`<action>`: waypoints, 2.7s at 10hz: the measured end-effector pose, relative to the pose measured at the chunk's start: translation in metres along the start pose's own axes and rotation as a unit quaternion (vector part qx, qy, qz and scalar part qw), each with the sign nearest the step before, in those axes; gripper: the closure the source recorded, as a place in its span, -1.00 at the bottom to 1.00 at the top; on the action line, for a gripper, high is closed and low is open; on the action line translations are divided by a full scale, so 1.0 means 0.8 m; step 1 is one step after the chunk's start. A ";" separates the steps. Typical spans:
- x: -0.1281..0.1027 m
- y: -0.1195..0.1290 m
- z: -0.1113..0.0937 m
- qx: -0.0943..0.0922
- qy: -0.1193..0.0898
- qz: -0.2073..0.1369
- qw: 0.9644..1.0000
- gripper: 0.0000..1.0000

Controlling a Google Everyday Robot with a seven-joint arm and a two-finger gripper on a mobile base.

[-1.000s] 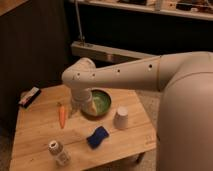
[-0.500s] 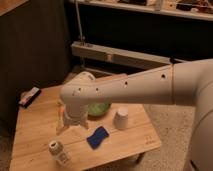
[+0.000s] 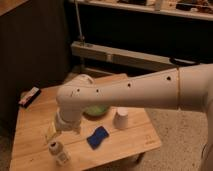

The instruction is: Place the bottle in the ceramic bowl

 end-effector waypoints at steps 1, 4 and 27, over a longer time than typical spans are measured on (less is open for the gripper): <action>-0.001 0.008 0.001 -0.002 0.004 -0.009 1.000 -0.48; 0.001 0.035 0.012 0.002 0.024 -0.037 0.999 -0.48; -0.051 -0.007 -0.119 0.091 0.017 0.003 0.996 1.00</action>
